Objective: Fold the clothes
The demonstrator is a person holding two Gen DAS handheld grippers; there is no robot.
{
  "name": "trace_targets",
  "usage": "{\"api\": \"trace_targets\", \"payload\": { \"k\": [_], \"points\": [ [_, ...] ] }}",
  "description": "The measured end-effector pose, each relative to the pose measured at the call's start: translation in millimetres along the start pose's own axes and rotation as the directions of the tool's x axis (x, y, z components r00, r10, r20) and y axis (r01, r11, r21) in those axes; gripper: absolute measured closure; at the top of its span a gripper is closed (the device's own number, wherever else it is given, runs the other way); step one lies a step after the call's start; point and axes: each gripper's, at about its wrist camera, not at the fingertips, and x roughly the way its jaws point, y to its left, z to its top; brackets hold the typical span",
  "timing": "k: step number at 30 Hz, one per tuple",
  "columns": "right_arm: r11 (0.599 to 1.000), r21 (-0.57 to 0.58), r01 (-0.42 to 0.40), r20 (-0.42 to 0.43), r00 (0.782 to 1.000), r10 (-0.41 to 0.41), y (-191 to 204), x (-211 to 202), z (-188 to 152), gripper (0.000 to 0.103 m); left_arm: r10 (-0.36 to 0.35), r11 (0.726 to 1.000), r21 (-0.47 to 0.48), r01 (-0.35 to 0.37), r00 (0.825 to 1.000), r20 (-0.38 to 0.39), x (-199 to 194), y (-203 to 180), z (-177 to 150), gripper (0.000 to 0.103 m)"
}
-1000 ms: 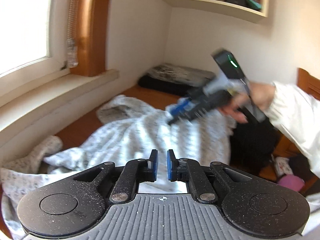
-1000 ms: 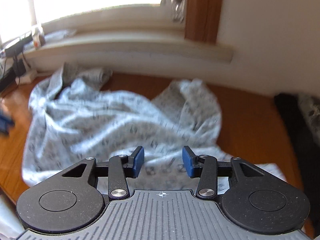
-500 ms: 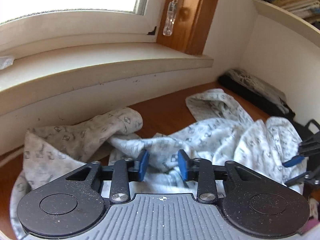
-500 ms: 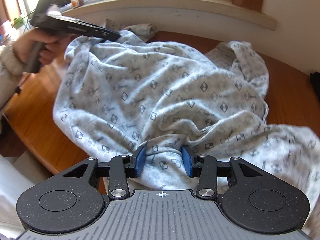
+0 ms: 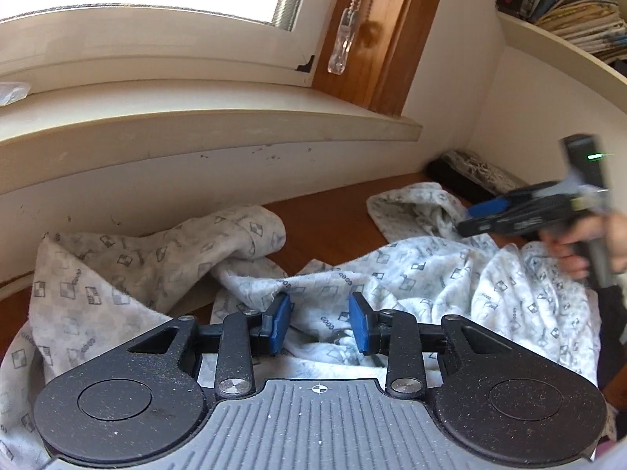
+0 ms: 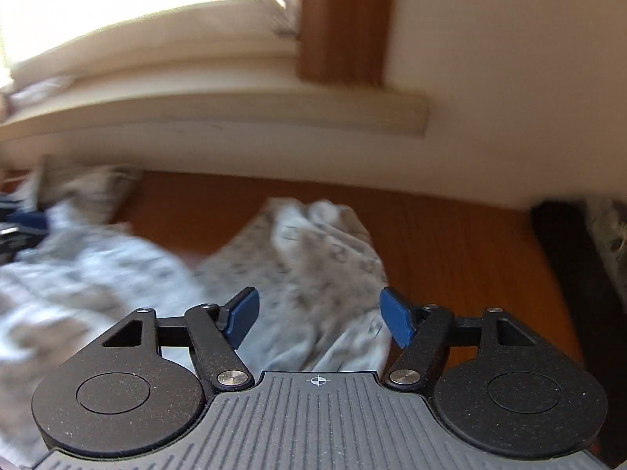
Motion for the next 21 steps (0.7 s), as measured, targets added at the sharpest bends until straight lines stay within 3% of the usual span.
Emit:
{"api": "trace_targets", "payload": {
  "k": [3, 4, 5, 7, 13, 17, 21],
  "points": [
    [0.998, 0.056, 0.015, -0.013, 1.0, -0.014, -15, 27, 7, 0.035, -0.002, 1.0, 0.001, 0.002, 1.0, 0.001, -1, 1, -1, 0.066],
    [0.997, 0.075, 0.02, -0.018, 1.0, -0.018, -20, 36, 10, 0.046, -0.003, 1.0, -0.002, 0.003, 1.0, 0.001, -1, 1, -1, 0.066],
    [0.995, 0.094, 0.025, -0.022, 0.999, -0.023, -26, 45, 12, 0.065, -0.003, 1.0, -0.003, 0.003, 1.0, 0.002, -1, 1, -1, 0.066],
    [0.992, 0.114, 0.048, -0.006, 0.999, -0.048, -36, 43, 15, 0.084, 0.004, 1.0, 0.008, -0.004, 1.0, 0.003, -2, -1, -1, 0.066],
    [0.978, 0.123, 0.167, 0.139, 0.973, -0.184, -66, -42, 18, 0.09, 0.0, 1.0, 0.007, 0.0, 1.0, 0.011, -4, -2, -3, 0.066],
    [0.957, 0.151, 0.248, 0.239, 0.93, -0.279, -88, -102, 19, 0.091, -0.016, 1.0, 0.006, 0.016, 1.0, 0.019, -7, -4, -3, 0.066],
    [0.908, 0.21, 0.362, 0.349, 0.84, -0.416, -107, -161, 11, 0.092, -0.009, 1.0, 0.022, 0.009, 1.0, 0.012, -5, -8, -4, 0.066]
  ]
}}
